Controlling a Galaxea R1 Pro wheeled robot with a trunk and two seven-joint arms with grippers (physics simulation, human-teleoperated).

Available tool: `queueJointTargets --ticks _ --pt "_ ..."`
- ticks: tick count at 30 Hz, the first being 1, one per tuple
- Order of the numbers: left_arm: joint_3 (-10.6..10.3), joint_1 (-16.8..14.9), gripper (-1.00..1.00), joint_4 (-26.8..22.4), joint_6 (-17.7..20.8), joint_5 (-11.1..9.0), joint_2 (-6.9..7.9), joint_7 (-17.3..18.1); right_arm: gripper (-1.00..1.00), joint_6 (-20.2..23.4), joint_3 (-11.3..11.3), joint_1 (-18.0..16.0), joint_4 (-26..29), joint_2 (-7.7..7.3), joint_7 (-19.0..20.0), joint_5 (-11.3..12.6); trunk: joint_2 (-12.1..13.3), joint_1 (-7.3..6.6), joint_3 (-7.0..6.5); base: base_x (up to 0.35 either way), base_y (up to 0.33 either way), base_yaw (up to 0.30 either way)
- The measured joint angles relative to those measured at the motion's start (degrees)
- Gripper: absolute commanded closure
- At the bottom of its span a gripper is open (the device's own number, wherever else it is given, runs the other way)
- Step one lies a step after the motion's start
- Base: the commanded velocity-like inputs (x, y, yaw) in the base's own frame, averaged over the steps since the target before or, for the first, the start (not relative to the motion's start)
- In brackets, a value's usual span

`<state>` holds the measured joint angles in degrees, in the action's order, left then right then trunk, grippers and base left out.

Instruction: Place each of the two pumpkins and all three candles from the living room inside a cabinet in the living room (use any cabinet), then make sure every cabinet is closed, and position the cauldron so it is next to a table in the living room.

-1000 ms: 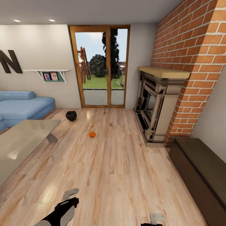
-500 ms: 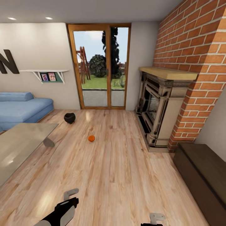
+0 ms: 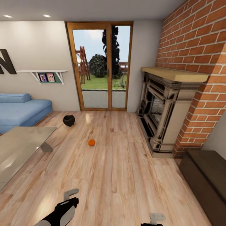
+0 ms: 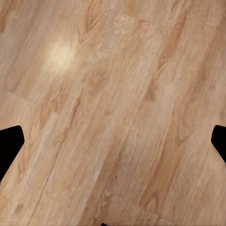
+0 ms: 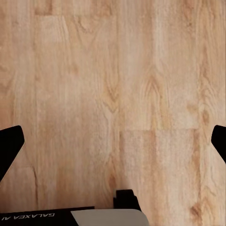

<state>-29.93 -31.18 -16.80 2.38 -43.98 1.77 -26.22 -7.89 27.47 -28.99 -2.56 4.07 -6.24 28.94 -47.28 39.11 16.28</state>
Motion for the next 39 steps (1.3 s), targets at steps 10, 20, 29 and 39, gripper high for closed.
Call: queueJointTargets --ticks 10,20,29,39 --pt "0.0 0.0 -1.00 0.0 0.0 0.0 0.00 0.0 -1.00 0.0 0.0 0.0 0.0 0.00 0.0 0.0 0.0 0.00 0.00 0.333 0.082 0.000" --pt "0.0 0.0 -1.00 0.0 0.0 0.0 0.00 0.0 -1.00 0.0 0.0 0.0 0.0 0.00 0.0 0.0 0.0 0.00 0.00 0.333 0.082 0.000" --pt "0.0 0.0 -1.00 0.0 0.0 0.0 0.00 0.0 -1.00 0.0 0.0 0.0 0.0 0.00 0.0 0.0 0.0 0.00 0.00 0.333 0.082 0.000" --pt "0.0 0.0 -1.00 0.0 0.0 0.0 0.00 0.0 -1.00 0.0 0.0 0.0 0.0 0.00 0.0 0.0 0.0 0.00 0.00 0.333 0.082 0.000"
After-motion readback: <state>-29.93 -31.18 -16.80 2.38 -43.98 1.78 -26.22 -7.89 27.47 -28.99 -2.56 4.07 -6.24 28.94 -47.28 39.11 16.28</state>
